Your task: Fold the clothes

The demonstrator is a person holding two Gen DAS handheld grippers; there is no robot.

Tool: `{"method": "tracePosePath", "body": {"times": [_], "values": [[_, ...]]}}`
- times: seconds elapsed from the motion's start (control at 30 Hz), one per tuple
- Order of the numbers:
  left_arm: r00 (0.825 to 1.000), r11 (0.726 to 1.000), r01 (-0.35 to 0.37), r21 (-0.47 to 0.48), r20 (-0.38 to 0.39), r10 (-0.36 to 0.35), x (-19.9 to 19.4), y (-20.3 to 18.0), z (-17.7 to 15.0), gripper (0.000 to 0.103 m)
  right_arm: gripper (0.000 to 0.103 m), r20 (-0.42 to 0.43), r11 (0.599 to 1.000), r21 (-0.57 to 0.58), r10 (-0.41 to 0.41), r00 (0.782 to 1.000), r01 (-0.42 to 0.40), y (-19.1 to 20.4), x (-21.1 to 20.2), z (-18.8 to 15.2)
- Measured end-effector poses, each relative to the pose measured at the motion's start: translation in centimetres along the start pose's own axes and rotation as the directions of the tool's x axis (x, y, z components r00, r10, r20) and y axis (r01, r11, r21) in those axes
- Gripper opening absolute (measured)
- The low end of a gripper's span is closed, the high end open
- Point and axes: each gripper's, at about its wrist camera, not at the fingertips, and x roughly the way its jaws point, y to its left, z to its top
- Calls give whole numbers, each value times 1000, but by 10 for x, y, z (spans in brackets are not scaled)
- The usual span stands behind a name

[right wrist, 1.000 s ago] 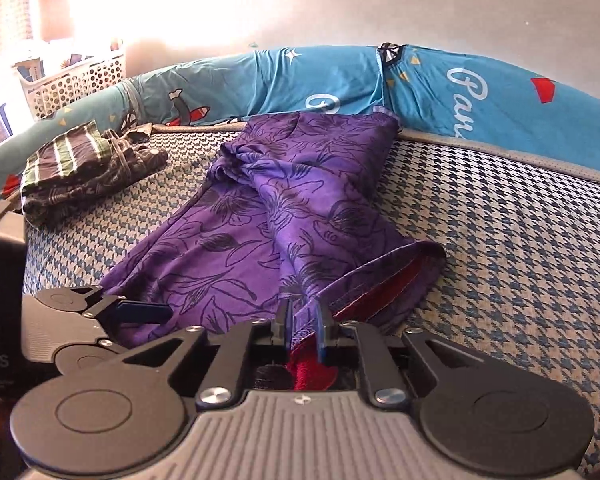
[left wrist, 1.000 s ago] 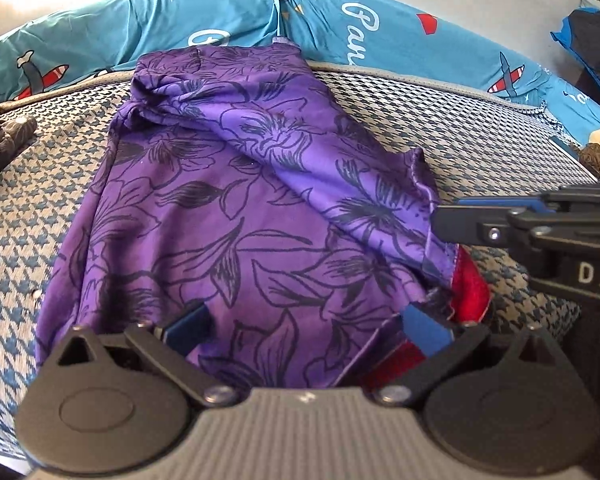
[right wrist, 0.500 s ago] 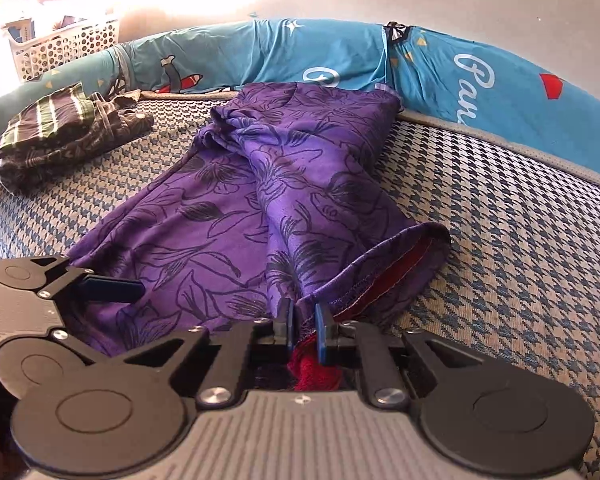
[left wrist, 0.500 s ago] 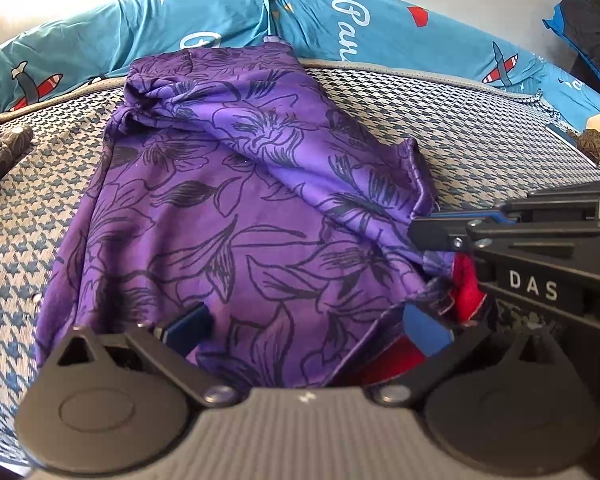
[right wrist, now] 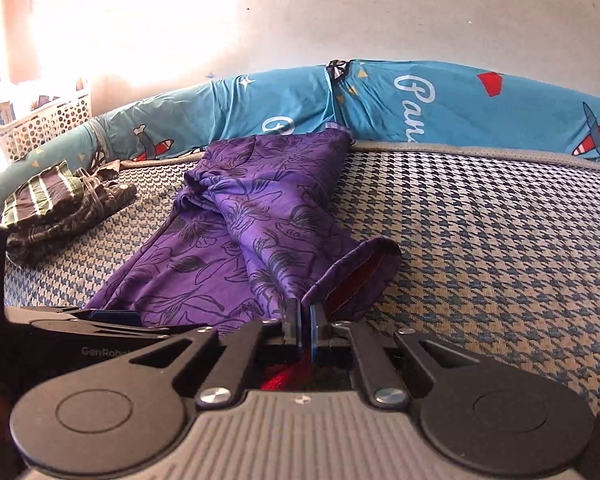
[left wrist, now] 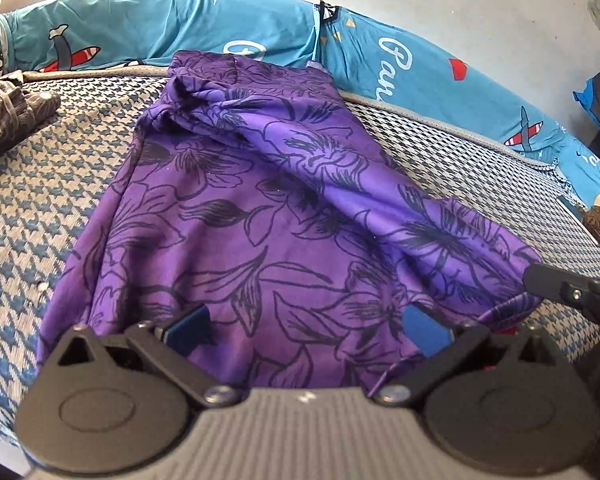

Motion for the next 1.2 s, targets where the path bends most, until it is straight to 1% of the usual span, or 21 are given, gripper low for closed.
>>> {"method": "tracePosePath", "body": {"times": [0.1, 0.17, 0.27, 0.3, 0.43, 0.5, 0.6, 0.63, 0.73, 0.8, 0.83, 0.93, 1.07, 1.2], "values": [[1000, 1000, 1, 13, -16, 0, 6, -4, 0, 103, 5, 9, 1000, 20, -6, 1000, 6, -3, -6, 1], [1000, 1000, -4, 25, -19, 5, 7, -6, -1, 103, 5, -1, 999, 40, -1, 1000, 1, -5, -9, -1], [999, 999, 22, 49, -39, -20, 3, -9, -4, 103, 4, -36, 999, 34, 6, 999, -5, -1, -12, -12], [999, 998, 27, 63, -46, -24, 1, -10, -6, 103, 3, -52, 999, 32, 4, 999, -2, -1, -12, -16], [997, 987, 18, 157, -73, -7, -3, -22, -13, 103, 2, -127, 999, 46, -1, 992, 7, -4, -10, -31], [996, 978, 10, 207, -87, 8, -3, -29, -18, 103, 2, -130, 998, 59, -8, 991, 16, -7, -11, -32], [993, 960, 34, 280, -115, -2, -6, -42, -27, 103, 2, -103, 996, 83, -16, 995, 24, -14, -13, -26], [992, 948, 45, 315, -128, -5, -7, -47, -32, 103, 3, -92, 996, 87, -19, 996, 27, -15, -14, -24], [988, 908, 51, 417, -156, 16, -9, -59, -43, 103, 3, -63, 994, 104, -28, 998, 34, -18, -13, -12], [986, 901, 68, 429, -166, 5, -13, -60, -45, 103, 3, -48, 992, 124, -21, 999, 27, -22, -9, -3], [986, 907, 81, 413, -166, -12, -17, -58, -44, 103, 3, -43, 991, 132, -19, 999, 24, -24, -7, 2], [987, 941, 123, 316, -141, -81, -28, -45, -33, 103, 3, -31, 988, 156, -14, 999, 18, -30, 1, 11], [998, 961, 48, 274, -44, -38, -39, -36, -24, 103, 3, -13, 980, 197, 26, 1000, -23, -34, 6, 16], [1000, 984, -22, 174, -15, 25, -37, -16, -16, 103, 3, 28, 975, 200, 91, 996, -94, -29, 5, 20]]}}
